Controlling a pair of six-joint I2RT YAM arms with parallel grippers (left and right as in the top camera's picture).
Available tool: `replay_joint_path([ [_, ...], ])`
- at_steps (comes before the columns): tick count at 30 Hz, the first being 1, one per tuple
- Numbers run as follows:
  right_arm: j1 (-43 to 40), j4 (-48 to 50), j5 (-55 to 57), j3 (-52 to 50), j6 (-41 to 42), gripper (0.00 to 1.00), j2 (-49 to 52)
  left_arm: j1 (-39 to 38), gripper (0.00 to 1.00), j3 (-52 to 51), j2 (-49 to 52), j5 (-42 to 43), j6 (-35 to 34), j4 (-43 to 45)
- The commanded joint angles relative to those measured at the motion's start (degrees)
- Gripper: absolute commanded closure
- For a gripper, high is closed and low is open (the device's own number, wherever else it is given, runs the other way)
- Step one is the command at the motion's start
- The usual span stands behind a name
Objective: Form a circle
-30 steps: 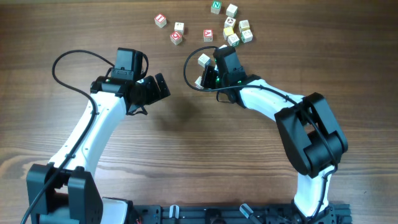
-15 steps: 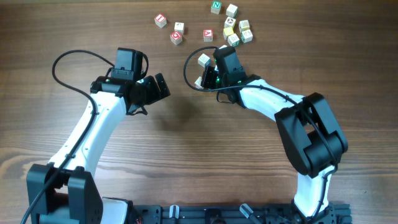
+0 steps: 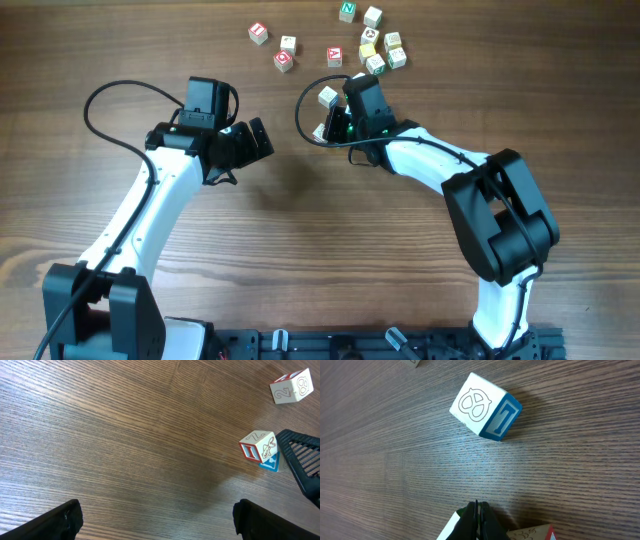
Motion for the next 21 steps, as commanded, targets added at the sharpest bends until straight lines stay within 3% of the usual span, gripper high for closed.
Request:
replay_joint_path([
  [1, 0.2, -0.1, -1.0, 1.2, -0.6, 0.95, 1.4, 0.3, 0.0, -0.1, -0.1, -0.5, 1.1, 0.0],
  [21, -0.1, -1.3, 5.9, 2.1, -2.1, 0.95, -1.0, 0.3, 0.0, -0.1, -0.1, -0.5, 1.1, 0.0],
])
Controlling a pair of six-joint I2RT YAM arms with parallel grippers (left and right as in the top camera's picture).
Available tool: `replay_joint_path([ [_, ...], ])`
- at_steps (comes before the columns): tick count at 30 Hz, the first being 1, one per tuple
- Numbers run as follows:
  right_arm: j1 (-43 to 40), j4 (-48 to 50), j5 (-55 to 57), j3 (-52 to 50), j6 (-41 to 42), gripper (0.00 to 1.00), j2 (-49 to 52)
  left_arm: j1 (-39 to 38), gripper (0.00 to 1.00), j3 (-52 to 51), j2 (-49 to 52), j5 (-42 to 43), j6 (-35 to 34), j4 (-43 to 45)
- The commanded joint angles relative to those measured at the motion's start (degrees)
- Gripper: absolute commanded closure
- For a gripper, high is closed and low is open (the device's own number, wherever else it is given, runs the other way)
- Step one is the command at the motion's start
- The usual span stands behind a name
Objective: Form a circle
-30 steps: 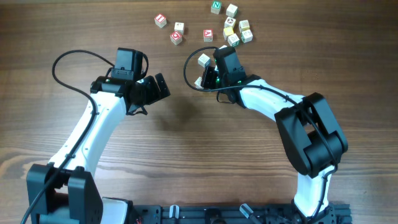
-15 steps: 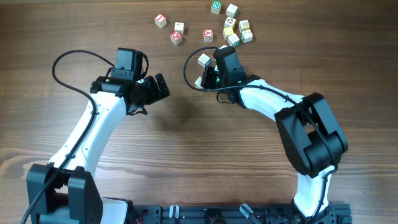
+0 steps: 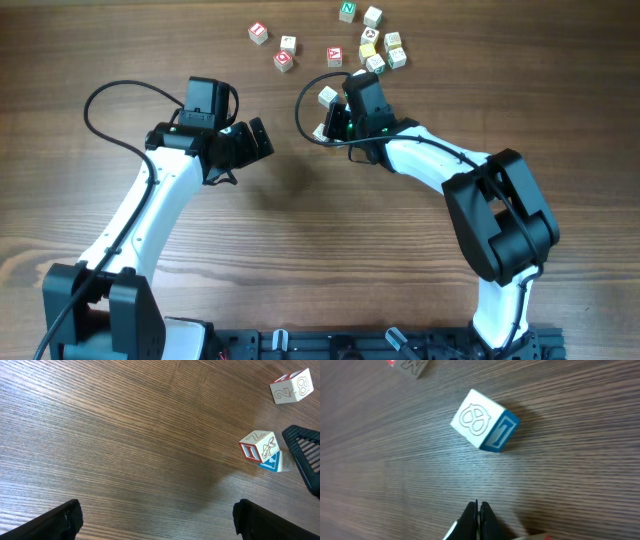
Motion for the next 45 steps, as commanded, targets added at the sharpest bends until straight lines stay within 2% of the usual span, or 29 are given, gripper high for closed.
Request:
replay_joint_path([
  [1, -0.1, -1.3, 3.6, 1.3, -1.3, 0.95, -1.2, 0.3, 0.0, -0.1, -0.1, -0.5, 1.1, 0.0],
  [6, -0.2, -1.5, 6.0, 1.3, -1.6, 0.96, -3.4, 0.3, 0.0, -0.1, -0.1, -0.5, 1.1, 0.0],
  [12, -1.8, -2.1, 11.0, 1.4, -9.2, 0.95, -11.1, 0.3, 0.0, -0.1, -0.1, -0.5, 1.1, 0.0],
  [16, -6.4, -11.5, 8.1, 4.6, -14.7, 0.94, -12.4, 0.3, 0.0, -0.1, -0.1, -0.5, 1.1, 0.0],
  [17, -8.3, -14.3, 7.7, 6.1, -16.4, 0.89, -12.2, 0.3, 0.0, -0.1, -0.1, -0.5, 1.1, 0.0],
  [18, -10.0, -15.6, 7.1, 7.0, -17.6, 0.7, -12.2, 0.3, 0.0, -0.1, -0.1, -0.5, 1.1, 0.0],
  [19, -11.6, -15.9, 5.1, 7.8, -18.5, 0.43, -12.2, 0.3, 0.0, -0.1, -0.1, -0.5, 1.1, 0.0],
  [20, -12.5, -15.6, 3.6, 8.2, -19.3, 0.24, -12.2, 0.3, 0.0, -0.1, -0.1, -0.5, 1.1, 0.0],
  [21, -12.7, -15.0, 3.5, 8.2, -19.3, 0.14, -12.0, 0.3, 0.0, -0.1, -0.1, -0.5, 1.1, 0.0],
  [22, -12.7, -14.5, 3.5, 8.2, -19.4, 0.08, -11.8, 0.3, 0.0, -0.1, -0.1, -0.5, 1.1, 0.0],
  [24, -11.6, -12.3, 3.6, 8.2, -20.9, 0.01, -10.3, 0.3, 0.0, -0.1, -0.1, -0.5, 1.1, 0.0],
  [28, -11.0, -6.8, 6.5, 9.6, -20.8, 0.01, -5.3, 0.3, 0.0, -0.1, -0.1, -0.5, 1.1, 0.0],
  [30, -11.1, -5.1, 6.6, 13.6, -21.0, 0.01, 0.0, 0.3, 0.0, -0.1, -0.1, -0.5, 1.1, 0.0],
  [32, -11.0, -6.9, 6.5, 21.1, -22.7, 0.01, 6.8, 0.3, 0.0, -0.1, -0.1, -0.5, 1.1, 0.0],
  [36, -10.5, -16.5, 6.7, 39.9, -28.0, 0.03, 19.0, 0.3, 0.0, -0.1, -0.1, -0.5, 1.1, 0.0],
  [39, -10.5, -18.5, 8.0, 46.1, -30.0, 0.12, 22.3, 0.3, 0.0, -0.1, -0.1, -0.5, 1.1, 0.0],
  [41, -10.5, -17.8, 8.5, 46.3, -31.2, 0.21, 22.6, 0.3, 0.0, -0.1, -0.1, -0.5, 1.1, 0.0],
  [45, -10.5, -16.7, 8.9, 46.3, -33.4, 0.28, 23.5, 0.3, 0.0, -0.1, -0.1, -0.5, 1.1, 0.0],
])
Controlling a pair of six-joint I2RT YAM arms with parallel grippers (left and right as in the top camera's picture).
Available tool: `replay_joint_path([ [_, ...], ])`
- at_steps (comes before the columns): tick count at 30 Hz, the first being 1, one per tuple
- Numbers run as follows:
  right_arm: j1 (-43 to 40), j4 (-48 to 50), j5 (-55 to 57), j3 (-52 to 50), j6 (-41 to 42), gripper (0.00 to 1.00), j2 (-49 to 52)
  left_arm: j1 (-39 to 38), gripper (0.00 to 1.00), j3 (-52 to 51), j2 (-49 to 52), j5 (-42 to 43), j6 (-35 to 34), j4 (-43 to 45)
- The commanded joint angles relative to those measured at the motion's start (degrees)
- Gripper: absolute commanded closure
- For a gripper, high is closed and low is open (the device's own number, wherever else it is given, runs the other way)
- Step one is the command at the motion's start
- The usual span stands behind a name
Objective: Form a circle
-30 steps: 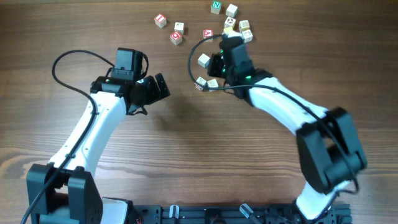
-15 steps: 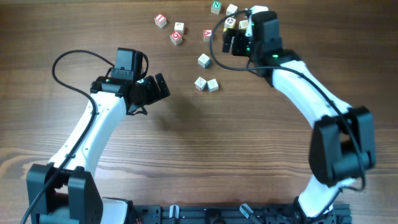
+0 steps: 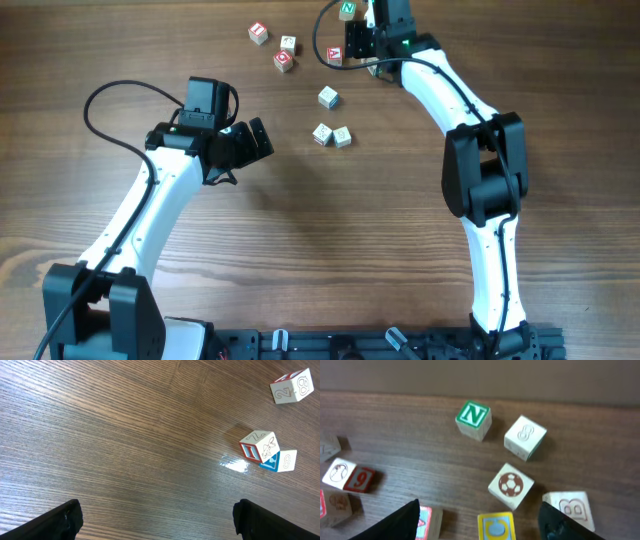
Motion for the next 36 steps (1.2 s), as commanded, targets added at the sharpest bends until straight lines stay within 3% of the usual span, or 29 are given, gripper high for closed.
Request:
replay_joint_path([
  [1, 0.2, 0.5, 1.7, 1.3, -3.4, 0.3, 2.5, 0.3, 0.0, -0.1, -0.1, -0.5, 1.1, 0.0],
  [10, 0.2, -0.9, 2.7, 1.3, -4.0, 0.36, 5.6, 0.3, 0.0, -0.1, -0.1, -0.5, 1.1, 0.0],
  [18, 0.2, 0.0, 2.7, 1.3, -3.9, 0.68, 5.6, 0.3, 0.0, -0.1, -0.1, -0.5, 1.1, 0.0],
  [23, 0.2, 0.0, 2.7, 1.4, -3.9, 0.75, 5.6, 0.3, 0.0, -0.1, -0.1, -0.5, 1.1, 0.0],
  [29, 0.2, -6.6, 2.7, 7.3, -3.8, 0.79, 4.6, 0.3, 0.0, -0.1, -0.1, -0.5, 1.1, 0.0],
  [36, 0.2, -13.0, 2.7, 9.3, -3.8, 0.78, -7.8, 0.3, 0.0, -0.1, -0.1, -0.5, 1.1, 0.0],
])
